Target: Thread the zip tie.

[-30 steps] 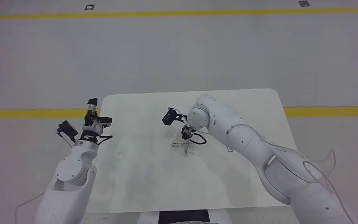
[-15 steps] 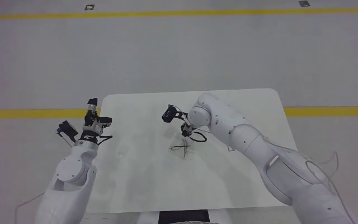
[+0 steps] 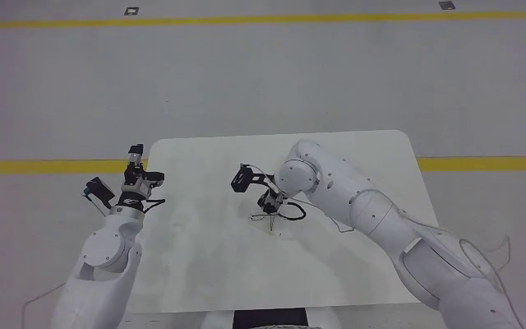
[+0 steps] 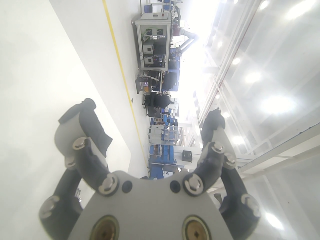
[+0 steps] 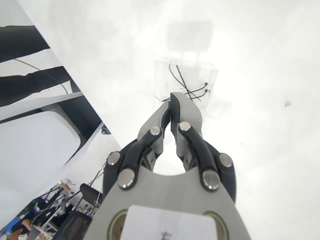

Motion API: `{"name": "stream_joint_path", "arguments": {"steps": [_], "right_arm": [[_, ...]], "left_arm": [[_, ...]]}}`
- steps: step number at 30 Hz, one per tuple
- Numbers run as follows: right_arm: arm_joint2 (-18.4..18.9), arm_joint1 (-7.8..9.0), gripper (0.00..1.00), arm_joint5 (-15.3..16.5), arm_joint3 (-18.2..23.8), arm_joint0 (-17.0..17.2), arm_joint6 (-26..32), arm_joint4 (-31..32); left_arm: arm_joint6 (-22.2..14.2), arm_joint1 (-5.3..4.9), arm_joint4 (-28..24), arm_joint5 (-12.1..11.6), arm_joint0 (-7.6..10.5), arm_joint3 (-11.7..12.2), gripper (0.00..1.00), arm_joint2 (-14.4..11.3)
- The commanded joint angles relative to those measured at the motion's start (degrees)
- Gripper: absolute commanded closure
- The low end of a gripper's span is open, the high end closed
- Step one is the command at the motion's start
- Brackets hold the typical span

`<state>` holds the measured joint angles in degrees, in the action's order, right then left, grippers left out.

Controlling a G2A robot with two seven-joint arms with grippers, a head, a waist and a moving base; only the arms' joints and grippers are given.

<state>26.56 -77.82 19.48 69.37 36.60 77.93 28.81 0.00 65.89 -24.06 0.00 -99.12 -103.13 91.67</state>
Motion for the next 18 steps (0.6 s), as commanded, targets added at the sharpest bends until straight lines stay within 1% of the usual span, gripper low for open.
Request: {"name": "stream_joint_path", "arguments": {"steps": [1,2,11,13,18], "right_arm": [[-0.66,0.36,1.0,0.0,0.67,0.1,0.35,-1.88],[-1.09,0.52,1.0,0.0,0.94,0.06,0.38,-2.65],[-1.09,0.52,1.0,0.0,0.94,0.06,0.38,-2.65],[-1.22,0.59,1.0,-0.52,1.35,0.76,-2.13,-0.66],[-2.37,0.26,1.0,0.0,0.68,1.6,-4.9,2.62]], "left_arm": [[0.0,0.0,0.0,0.0,0.0,0.0,0.0,0.0],[0.0,0.0,0.0,0.0,0.0,0.0,0.0,0.0],[0.0,0.0,0.0,0.0,0.0,0.0,0.0,0.0],[0.0,0.0,0.0,0.0,0.0,0.0,0.0,0.0],[0.0,0.0,0.0,0.0,0.0,0.0,0.0,0.0]]}}
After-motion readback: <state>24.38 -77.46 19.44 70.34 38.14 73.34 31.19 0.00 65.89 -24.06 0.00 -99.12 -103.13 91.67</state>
